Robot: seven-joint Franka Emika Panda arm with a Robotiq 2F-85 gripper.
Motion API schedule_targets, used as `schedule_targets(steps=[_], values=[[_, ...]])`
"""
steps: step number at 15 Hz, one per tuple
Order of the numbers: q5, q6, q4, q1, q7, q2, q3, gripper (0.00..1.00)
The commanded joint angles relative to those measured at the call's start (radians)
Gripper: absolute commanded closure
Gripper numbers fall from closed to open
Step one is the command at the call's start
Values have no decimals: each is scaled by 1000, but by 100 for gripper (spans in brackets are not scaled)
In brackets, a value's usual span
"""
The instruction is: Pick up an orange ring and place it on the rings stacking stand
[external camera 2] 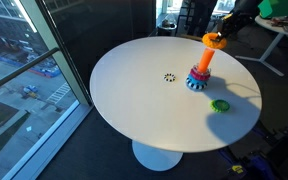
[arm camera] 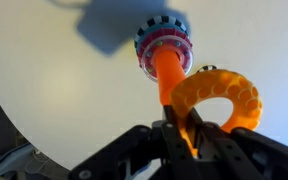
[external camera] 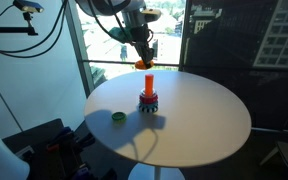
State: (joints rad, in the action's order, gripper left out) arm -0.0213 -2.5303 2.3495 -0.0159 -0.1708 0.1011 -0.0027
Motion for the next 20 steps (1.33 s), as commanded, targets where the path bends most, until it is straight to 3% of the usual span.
schedule_targets(steps=[1, 20], values=[[19, 31, -50, -13, -40, -35, -3, 93], [12, 59, -103, -8, -52, -143, -16, 93]])
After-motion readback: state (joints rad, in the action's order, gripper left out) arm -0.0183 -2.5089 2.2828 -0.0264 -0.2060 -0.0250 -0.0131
